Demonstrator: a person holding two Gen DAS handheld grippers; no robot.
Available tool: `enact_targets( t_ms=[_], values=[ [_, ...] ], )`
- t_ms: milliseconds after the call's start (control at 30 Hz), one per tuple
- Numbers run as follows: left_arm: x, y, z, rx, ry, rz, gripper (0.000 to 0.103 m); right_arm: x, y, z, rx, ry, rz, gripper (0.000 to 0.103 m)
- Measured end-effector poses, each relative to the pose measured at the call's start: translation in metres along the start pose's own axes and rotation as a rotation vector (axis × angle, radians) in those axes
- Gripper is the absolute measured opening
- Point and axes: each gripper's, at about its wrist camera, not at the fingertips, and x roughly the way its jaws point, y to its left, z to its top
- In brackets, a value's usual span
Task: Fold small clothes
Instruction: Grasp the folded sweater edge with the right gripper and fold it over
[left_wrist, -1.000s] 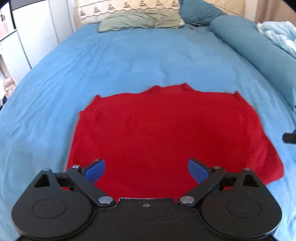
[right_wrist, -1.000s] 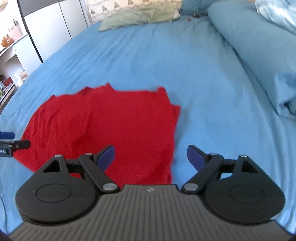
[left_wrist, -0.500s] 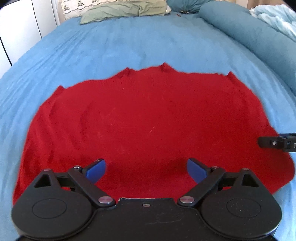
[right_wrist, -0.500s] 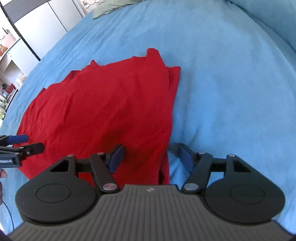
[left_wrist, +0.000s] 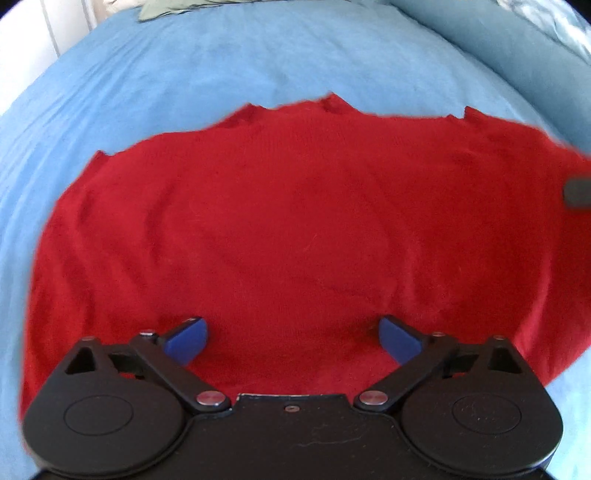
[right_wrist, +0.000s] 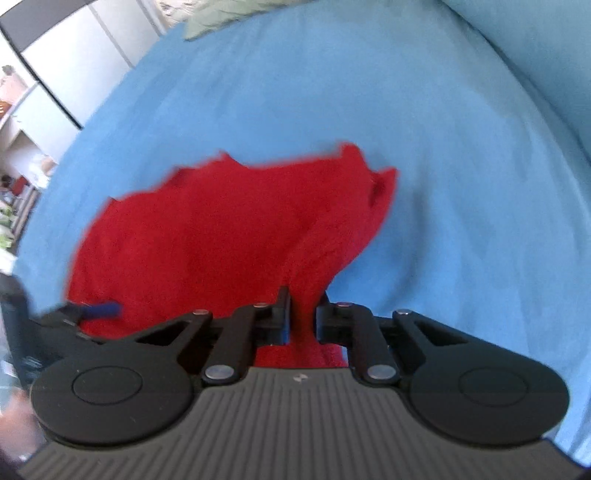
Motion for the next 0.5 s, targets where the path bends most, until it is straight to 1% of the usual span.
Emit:
enact_targets(
  t_ms=[67, 133, 233, 300, 367, 400, 433, 500],
  values=[
    [-0.020, 0.020, -0.001, -0.031, -0.016, 0.006, 0.098, -0.014, 0.036, 0.020, -0.036, -0.011, 0.032, 0.027],
    [-0.042, 0.049, -0.006, -0.062, -0.039, 0.017, 0.098, -0.021, 0.082, 0.038, -0.093, -0.015, 0.058, 0.027],
    [-0.068, 0.094, -0.021, -0.095, -0.060, 0.050, 0.098, -0.010, 0.162, 0.052, -0.173, 0.012, 0.129, 0.027],
    [-0.077, 0.121, -0.034, -0.118, -0.067, 0.070, 0.098, 0.013, 0.218, 0.047, -0.269, 0.035, 0.145, 0.027],
    [-0.079, 0.146, -0.051, -0.134, -0.070, 0.093, 0.098, 0.050, 0.271, 0.029, -0.360, 0.070, 0.164, 0.026],
    [-0.078, 0.156, -0.060, -0.137, -0.070, 0.102, 0.098, 0.069, 0.290, 0.018, -0.393, 0.086, 0.171, 0.026],
    [-0.076, 0.167, -0.065, -0.136, -0.066, 0.113, 0.098, 0.092, 0.309, 0.005, -0.434, 0.105, 0.167, 0.026],
    [-0.072, 0.180, -0.080, -0.138, -0.058, 0.122, 0.098, 0.133, 0.333, -0.020, -0.484, 0.148, 0.111, 0.027]
  ],
)
